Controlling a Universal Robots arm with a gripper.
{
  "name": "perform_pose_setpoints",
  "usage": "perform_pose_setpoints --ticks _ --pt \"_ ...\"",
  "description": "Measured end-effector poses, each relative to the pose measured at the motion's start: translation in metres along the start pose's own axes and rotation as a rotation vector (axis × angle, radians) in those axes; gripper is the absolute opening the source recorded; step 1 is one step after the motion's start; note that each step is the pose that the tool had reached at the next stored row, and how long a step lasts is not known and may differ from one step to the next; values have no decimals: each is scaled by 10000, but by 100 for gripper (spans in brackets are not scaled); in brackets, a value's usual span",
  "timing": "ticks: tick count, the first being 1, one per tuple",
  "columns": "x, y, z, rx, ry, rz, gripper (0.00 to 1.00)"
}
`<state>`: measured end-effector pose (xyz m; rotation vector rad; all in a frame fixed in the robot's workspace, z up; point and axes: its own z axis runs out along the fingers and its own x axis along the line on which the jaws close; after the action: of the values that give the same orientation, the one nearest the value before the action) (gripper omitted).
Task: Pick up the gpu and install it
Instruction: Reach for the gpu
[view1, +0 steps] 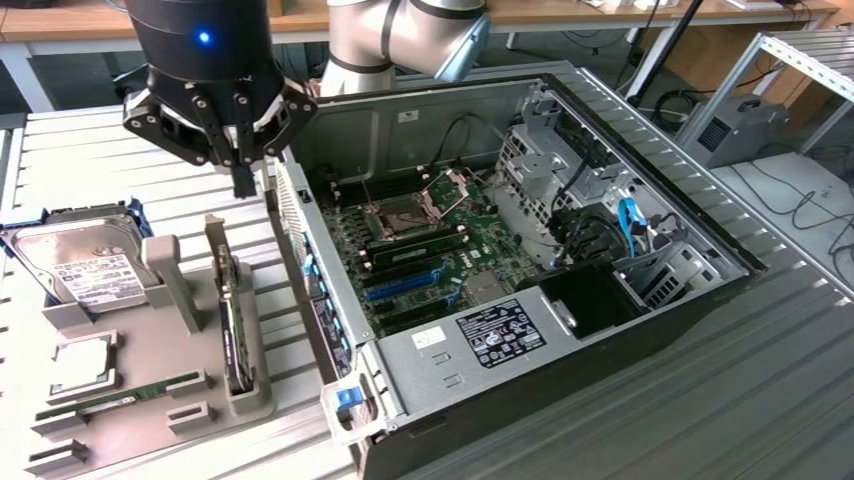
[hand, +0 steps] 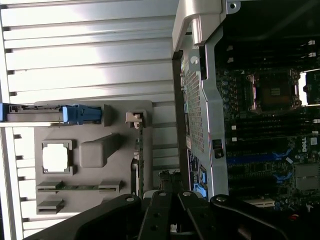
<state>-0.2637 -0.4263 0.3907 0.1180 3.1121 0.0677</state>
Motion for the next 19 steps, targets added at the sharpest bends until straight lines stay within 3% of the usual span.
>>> perform_pose_setpoints --ticks 19 --pt "-5 -68 0 0 1 0 11"
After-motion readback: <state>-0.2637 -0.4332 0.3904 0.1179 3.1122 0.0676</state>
